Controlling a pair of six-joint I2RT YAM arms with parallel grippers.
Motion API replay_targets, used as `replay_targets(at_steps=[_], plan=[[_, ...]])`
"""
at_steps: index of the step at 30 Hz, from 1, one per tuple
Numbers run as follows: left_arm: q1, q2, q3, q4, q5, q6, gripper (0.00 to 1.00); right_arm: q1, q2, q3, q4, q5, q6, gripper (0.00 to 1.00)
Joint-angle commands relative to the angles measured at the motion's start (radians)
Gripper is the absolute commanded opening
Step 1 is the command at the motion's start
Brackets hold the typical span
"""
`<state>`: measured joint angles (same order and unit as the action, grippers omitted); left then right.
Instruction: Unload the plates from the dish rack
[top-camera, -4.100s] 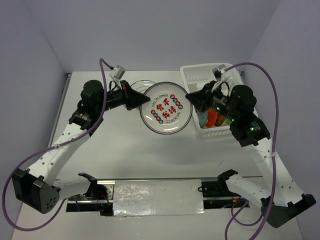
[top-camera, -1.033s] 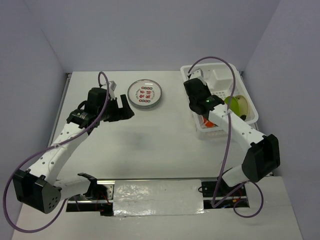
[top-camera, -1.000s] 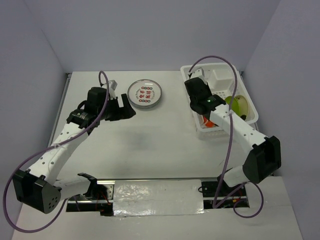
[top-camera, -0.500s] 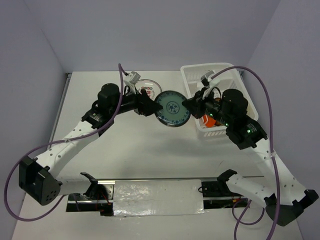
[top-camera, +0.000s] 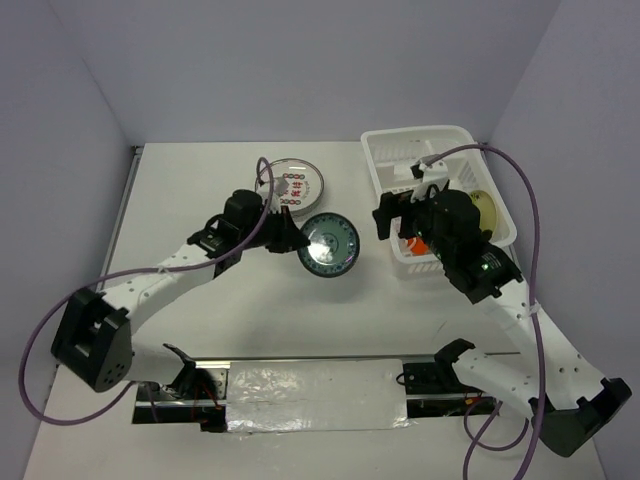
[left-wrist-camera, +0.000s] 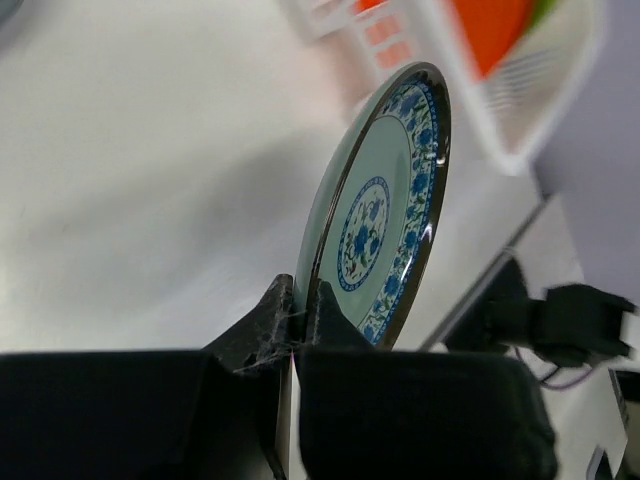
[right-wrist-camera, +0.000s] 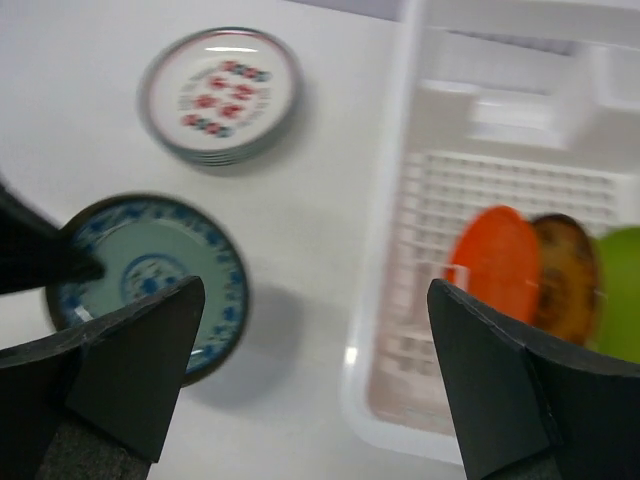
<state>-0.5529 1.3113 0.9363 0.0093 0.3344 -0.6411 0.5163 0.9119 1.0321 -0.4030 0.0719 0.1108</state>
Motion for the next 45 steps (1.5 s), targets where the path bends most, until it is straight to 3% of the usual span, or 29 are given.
replay_targets(at_steps=[1,2,6,9,10,12,14,15,21,23,26,29,30,38,45], plan=[[0.005,0.107,-0.056,-0.072,-0.104,-0.072,0.00,-0.004,-0.010,-0.026,-0.068,0.421,-0.115,1.00],[0.005,0.150,-0.065,-0.059,-0.106,-0.092,0.00,-0.010,0.001,-0.027,-0.074,0.512,-0.144,1.00],[0.005,0.247,-0.097,-0.011,-0.113,-0.115,0.02,-0.070,0.085,-0.003,-0.128,0.528,-0.195,0.91],[0.005,0.318,-0.103,0.026,-0.126,-0.127,0.12,-0.116,0.163,0.025,-0.137,0.516,-0.229,0.63],[0.005,0.334,-0.109,0.030,-0.127,-0.132,0.18,-0.136,0.206,0.031,-0.137,0.516,-0.235,0.60],[0.005,0.367,-0.119,0.034,-0.129,-0.140,0.54,-0.148,0.252,0.051,-0.140,0.528,-0.250,0.55],[0.005,0.364,-0.134,0.017,-0.161,-0.152,0.79,-0.170,0.321,0.062,-0.135,0.540,-0.266,0.52],[0.005,0.353,-0.148,-0.005,-0.175,-0.157,0.99,-0.173,0.344,0.072,-0.132,0.546,-0.273,0.49],[0.004,0.162,-0.168,-0.184,-0.314,-0.129,1.00,-0.211,0.476,0.071,-0.062,0.569,-0.313,0.48],[0.004,0.071,-0.163,-0.224,-0.328,-0.120,1.00,-0.214,0.507,0.074,-0.056,0.578,-0.319,0.43],[0.004,-0.036,-0.143,-0.294,-0.331,-0.095,1.00,-0.223,0.551,0.079,-0.036,0.601,-0.333,0.32],[0.004,-0.114,-0.116,-0.360,-0.331,-0.066,0.99,-0.225,0.555,0.072,-0.002,0.611,-0.353,0.13],[0.002,-0.132,-0.100,-0.377,-0.331,-0.060,1.00,-0.223,0.553,0.078,-0.006,0.609,-0.341,0.00],[0.002,-0.218,-0.062,-0.451,-0.379,-0.034,1.00,-0.183,0.513,0.121,-0.026,0.654,-0.356,0.00],[0.002,-0.202,0.001,-0.448,-0.365,-0.028,1.00,-0.136,0.431,0.264,-0.197,0.765,-0.272,0.00]])
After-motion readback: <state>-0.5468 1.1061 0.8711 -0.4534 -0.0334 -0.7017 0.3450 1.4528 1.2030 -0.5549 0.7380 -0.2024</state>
